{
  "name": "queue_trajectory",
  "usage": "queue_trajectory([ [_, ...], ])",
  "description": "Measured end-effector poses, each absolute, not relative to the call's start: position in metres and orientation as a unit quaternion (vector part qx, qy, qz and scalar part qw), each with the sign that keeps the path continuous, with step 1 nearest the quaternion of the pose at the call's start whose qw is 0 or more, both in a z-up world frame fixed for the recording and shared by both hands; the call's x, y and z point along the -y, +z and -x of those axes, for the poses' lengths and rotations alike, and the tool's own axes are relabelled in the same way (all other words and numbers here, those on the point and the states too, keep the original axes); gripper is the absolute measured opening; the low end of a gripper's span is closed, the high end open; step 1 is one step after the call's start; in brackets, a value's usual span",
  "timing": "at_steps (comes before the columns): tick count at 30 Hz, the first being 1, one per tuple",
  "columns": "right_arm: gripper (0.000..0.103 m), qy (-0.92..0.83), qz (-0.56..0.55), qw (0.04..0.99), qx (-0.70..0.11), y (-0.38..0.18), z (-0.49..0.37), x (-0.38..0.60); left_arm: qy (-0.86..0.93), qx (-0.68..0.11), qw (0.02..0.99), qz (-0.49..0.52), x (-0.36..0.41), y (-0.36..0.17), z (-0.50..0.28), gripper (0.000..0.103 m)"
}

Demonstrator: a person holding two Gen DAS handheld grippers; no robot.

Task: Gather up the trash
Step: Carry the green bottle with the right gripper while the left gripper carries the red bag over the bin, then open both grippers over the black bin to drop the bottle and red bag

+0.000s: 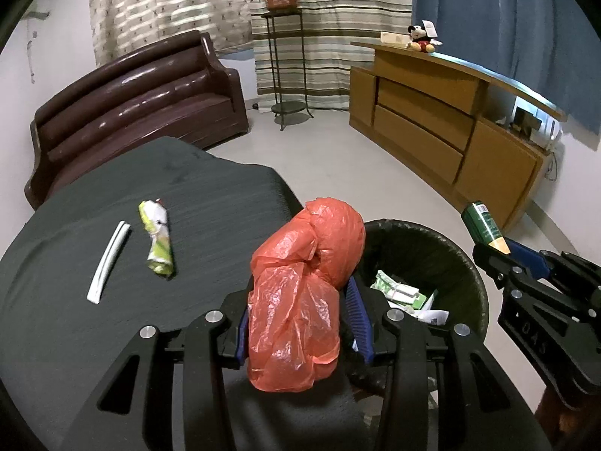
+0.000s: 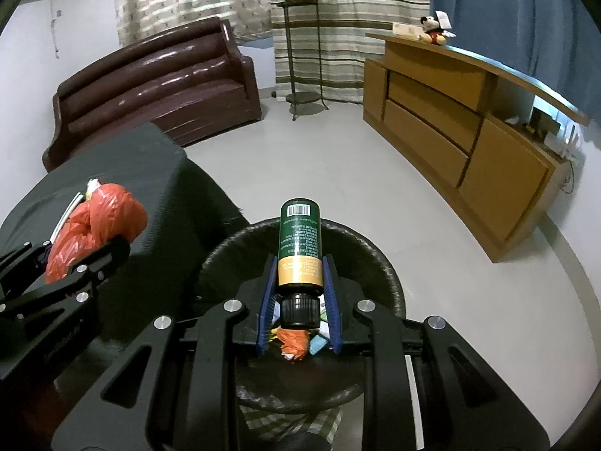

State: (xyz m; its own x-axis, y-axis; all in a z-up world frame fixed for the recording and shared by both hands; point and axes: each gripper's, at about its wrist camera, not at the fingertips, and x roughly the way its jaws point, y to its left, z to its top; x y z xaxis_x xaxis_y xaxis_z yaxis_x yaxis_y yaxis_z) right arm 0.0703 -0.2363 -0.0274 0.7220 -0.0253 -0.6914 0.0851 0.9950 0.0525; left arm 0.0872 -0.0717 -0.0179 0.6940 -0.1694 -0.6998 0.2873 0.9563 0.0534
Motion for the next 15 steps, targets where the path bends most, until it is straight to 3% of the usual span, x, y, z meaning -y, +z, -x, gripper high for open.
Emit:
queue_trajectory([
  [15, 0.023, -0.043, -0.053, 0.922, -0.380, -0.042, -0.085, 0.252, -0.123, -0.381, 0.911, -0.096, 0.098, -0.026, -0.105, 0.043],
])
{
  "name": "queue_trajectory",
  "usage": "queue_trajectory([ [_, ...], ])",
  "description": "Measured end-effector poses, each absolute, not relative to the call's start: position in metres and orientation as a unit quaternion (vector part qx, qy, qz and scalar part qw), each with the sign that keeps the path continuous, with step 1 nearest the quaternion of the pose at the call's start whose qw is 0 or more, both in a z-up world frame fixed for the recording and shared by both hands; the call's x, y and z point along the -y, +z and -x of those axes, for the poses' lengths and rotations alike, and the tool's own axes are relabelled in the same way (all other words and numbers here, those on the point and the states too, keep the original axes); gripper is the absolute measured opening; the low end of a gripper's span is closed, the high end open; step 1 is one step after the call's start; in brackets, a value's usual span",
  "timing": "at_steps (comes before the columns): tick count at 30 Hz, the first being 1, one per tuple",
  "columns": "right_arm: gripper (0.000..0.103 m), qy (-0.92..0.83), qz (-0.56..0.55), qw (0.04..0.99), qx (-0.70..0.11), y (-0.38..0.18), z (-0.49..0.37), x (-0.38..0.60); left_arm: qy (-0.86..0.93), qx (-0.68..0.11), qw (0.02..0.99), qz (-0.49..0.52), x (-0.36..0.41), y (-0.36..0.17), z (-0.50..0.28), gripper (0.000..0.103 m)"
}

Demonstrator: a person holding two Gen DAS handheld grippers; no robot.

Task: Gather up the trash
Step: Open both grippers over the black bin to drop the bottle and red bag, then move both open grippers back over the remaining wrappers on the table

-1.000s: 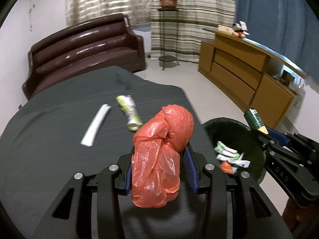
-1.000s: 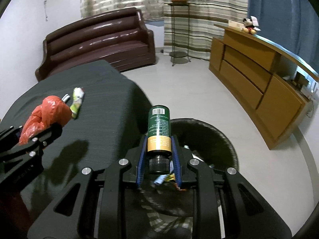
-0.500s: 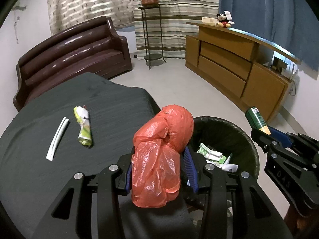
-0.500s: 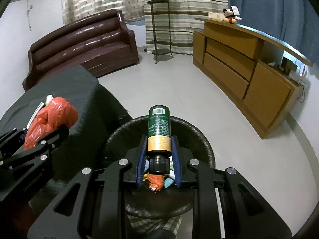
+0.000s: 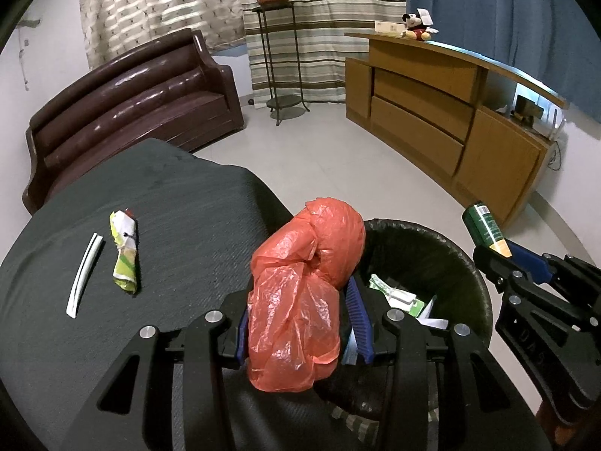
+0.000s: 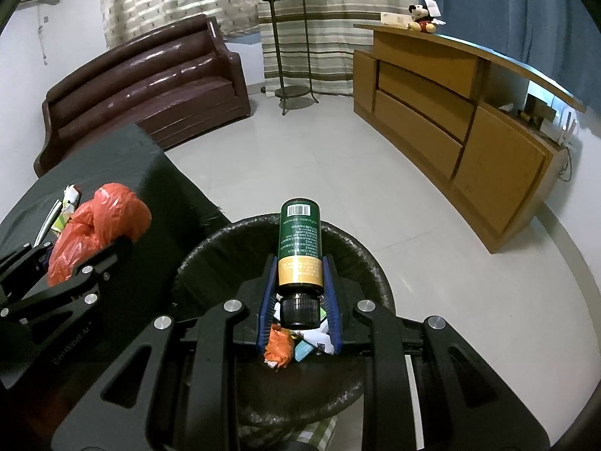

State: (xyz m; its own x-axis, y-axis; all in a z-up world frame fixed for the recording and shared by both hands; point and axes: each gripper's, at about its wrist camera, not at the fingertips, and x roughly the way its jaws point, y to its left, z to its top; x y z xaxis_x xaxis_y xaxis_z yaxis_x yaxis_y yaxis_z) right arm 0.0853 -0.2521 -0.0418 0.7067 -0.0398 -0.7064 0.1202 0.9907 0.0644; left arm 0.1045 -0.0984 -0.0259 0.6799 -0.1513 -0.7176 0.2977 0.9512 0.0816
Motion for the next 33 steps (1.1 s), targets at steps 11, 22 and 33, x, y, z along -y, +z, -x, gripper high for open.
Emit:
queue_trajectory([
  [11, 0.027, -0.044, -0.062, 0.919, -0.386, -0.048, -0.090, 0.259, -0.122, -0.393, 0.906, -0.096, 0.104, -0.028, -0.112, 0.052],
  [22, 0.038, -0.052, -0.065, 0.921, -0.381, -0.045, -0.086, 0.259, -0.126, -0.389, 0.908, -0.092, 0.102, -0.025, -0.110, 0.063],
  [33, 0.053, -0.058, -0.065, 0.923, -0.375, -0.038, -0.084, 0.259, -0.126, -0.376, 0.914, -0.082, 0.094, -0.011, -0.104, 0.065],
])
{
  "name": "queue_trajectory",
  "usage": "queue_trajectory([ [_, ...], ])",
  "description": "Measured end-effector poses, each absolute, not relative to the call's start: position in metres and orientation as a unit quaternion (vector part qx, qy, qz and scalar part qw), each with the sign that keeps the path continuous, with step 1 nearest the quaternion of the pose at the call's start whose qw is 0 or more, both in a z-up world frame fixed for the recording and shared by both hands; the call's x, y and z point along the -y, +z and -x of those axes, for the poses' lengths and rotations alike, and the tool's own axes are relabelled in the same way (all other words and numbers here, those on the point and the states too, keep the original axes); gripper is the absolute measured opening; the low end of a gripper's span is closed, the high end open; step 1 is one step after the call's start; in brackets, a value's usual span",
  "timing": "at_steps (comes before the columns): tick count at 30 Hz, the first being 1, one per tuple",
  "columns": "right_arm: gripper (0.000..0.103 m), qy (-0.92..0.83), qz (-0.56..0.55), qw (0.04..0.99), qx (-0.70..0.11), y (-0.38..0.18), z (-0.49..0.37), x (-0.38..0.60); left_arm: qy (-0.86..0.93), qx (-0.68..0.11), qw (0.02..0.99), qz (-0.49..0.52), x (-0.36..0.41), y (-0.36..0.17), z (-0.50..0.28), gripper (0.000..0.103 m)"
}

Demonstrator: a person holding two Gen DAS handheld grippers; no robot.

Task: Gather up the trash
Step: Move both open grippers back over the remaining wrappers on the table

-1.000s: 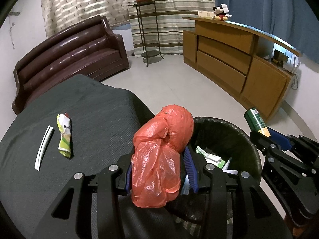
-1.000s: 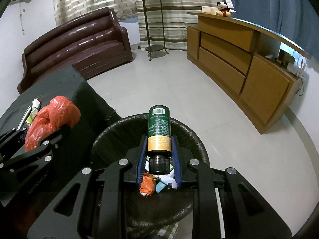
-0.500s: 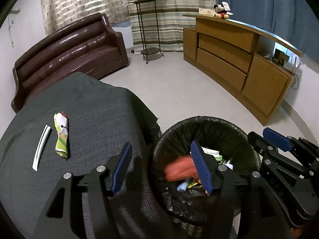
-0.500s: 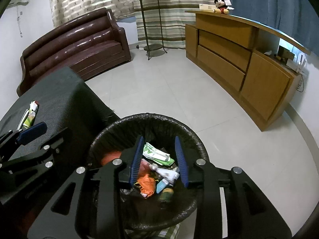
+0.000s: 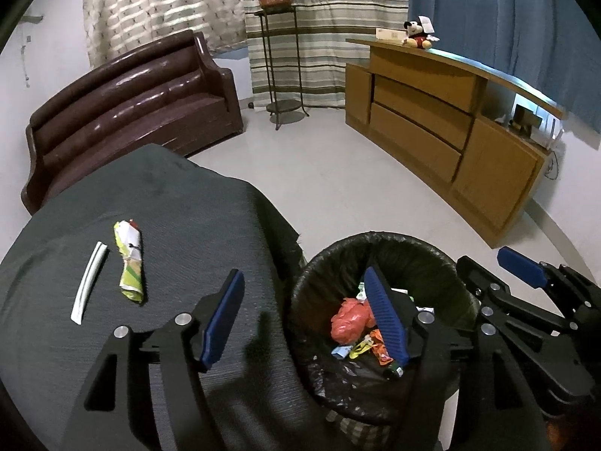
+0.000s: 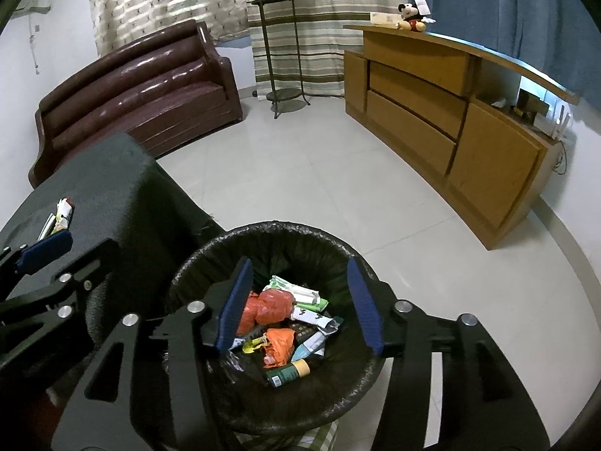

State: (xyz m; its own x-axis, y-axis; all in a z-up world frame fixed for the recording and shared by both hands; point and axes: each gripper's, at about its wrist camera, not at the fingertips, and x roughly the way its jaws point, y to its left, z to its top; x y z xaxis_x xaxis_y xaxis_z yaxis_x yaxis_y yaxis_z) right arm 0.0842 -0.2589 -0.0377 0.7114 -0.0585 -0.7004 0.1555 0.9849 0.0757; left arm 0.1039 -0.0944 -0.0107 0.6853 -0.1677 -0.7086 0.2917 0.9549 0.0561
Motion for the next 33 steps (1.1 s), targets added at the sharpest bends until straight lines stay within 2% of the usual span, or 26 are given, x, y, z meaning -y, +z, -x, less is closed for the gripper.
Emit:
queue_trajectory([
  [12, 0.054, -0.027, -0.053, 0.924, -0.377, -0.029, -0.091, 0.226, -0.086, -0.378, 0.919, -0.071, 0.049, -0.006, -0.107, 0.065],
  [33, 0.054, 0.060, -0.017, 0.920, -0.387, -0.024, -0.120, 0.125, 0.019, -0.401, 0.915, -0.024, -0.075, -0.019, -0.126, 0.067],
])
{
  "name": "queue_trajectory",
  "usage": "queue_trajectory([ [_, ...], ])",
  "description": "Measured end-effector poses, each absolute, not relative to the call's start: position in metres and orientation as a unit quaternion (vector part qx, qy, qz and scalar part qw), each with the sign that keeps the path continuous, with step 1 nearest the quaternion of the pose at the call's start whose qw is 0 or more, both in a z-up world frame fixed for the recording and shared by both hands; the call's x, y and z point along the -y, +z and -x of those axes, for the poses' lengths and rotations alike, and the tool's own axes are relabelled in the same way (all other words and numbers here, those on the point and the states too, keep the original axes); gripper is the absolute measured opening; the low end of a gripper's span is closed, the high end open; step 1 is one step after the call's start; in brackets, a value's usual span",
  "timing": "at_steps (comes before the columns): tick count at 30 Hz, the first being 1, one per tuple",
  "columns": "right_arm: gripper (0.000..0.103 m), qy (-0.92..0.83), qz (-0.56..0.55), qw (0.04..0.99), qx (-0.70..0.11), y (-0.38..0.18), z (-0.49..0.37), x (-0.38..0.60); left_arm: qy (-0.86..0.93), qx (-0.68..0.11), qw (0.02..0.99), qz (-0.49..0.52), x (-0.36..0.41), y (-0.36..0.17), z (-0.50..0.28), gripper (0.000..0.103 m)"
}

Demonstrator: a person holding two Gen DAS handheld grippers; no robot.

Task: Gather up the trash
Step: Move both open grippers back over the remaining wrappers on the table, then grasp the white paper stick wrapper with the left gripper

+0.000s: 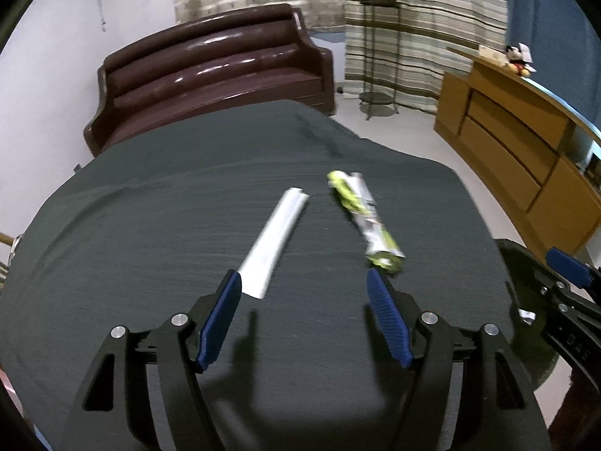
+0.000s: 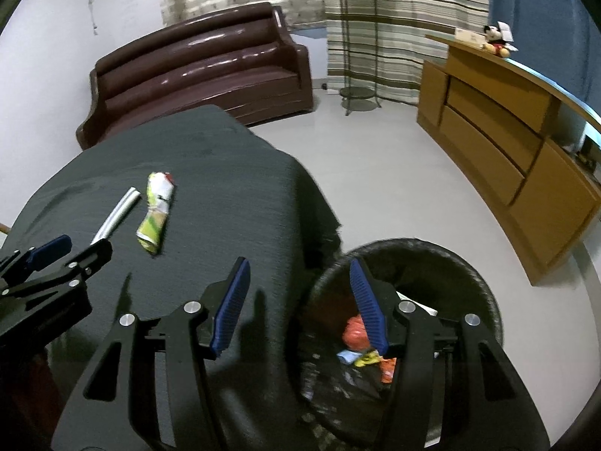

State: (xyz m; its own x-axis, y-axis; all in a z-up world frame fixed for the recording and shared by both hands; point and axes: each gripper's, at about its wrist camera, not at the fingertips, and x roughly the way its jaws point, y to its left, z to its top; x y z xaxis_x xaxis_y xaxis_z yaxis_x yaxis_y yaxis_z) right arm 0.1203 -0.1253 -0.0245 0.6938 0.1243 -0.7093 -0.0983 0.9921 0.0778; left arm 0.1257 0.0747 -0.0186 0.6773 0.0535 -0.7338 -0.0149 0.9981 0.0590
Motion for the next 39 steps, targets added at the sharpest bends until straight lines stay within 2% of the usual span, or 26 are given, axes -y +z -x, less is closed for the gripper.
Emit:
queue_trajectory([
  [15, 0.054, 0.107, 0.005, 0.916, -0.386, -0.015, -0.151, 0.071, 0.017, -0.441, 0.897, -0.017, -0.104, -0.033, -0.162, 0.067],
  [20, 0.054, 0.111, 0.005, 0.914, -0.391, -0.017, -0.155, 0.065, -0.001, -0.448, 0.894, -0.012, -0.110, -0.035, -0.167, 0.050],
  [22, 0.054, 0.112, 0.006, 0.913, -0.393, -0.018, -0.158, 0.063, -0.006, -0.445, 0.895, -0.017, -0.110, -0.035, -0.165, 0.035],
  [25, 0.054, 0.115, 0.009, 0.912, -0.394, -0.019, -0.159, 0.062, -0.010, -0.440, 0.898, -0.027, -0.109, -0.034, -0.162, 0.022],
  [39, 0.054, 0.136, 0.033, 0.908, -0.395, -0.020, -0.165, 0.028, 0.009, -0.416, 0.909, -0.009, -0.131, -0.022, -0.145, 0.019],
])
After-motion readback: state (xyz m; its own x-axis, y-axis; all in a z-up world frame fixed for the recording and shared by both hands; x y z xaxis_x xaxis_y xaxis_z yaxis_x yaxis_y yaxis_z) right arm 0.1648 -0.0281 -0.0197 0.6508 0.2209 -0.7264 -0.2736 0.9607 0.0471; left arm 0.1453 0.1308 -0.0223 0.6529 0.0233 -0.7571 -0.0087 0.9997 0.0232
